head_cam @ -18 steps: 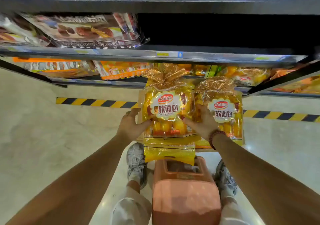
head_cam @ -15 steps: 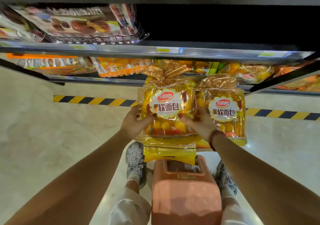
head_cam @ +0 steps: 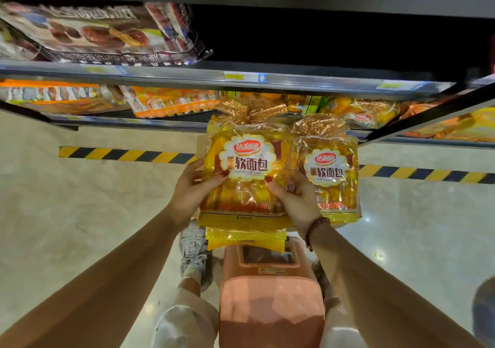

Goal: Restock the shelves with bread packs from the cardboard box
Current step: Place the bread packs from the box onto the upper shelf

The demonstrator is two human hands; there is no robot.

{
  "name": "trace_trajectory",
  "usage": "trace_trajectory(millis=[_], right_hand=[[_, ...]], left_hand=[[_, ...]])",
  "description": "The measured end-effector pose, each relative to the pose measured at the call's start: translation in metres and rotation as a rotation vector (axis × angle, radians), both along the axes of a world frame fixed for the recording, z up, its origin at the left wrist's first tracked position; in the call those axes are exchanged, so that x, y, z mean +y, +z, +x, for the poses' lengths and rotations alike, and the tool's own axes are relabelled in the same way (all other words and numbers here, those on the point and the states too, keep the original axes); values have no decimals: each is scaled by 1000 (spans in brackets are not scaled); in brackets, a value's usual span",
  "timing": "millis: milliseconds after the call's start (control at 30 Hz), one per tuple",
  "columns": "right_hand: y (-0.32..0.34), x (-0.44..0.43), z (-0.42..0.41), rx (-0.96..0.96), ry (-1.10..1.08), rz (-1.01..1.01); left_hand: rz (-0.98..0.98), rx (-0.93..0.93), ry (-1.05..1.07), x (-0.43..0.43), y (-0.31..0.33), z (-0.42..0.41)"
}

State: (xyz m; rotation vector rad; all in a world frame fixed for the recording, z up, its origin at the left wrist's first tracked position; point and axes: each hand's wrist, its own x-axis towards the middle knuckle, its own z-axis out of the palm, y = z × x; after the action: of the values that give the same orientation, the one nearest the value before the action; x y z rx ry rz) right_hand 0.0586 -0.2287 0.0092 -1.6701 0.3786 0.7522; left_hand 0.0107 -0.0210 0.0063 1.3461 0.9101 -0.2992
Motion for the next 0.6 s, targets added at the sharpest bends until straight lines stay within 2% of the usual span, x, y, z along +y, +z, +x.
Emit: trace_trajectory(millis=[167, 333, 400, 500, 600], right_hand=[[3, -22, 7, 55, -67, 153], [-1, -41, 21, 94, 14, 85], [-6, -58, 29, 83, -52, 65], [-24, -91, 41, -9, -204, -113], [-44, -123, 50, -16, -193, -388]], left_hand=[[-287, 6, -133, -11, 7, 7], [-313, -8, -42, -26, 3, 17], [-310, -32, -34, -28, 0, 18], [-247, -73, -42, -23, -4, 17], [-216, -89, -78, -14, -9, 15]])
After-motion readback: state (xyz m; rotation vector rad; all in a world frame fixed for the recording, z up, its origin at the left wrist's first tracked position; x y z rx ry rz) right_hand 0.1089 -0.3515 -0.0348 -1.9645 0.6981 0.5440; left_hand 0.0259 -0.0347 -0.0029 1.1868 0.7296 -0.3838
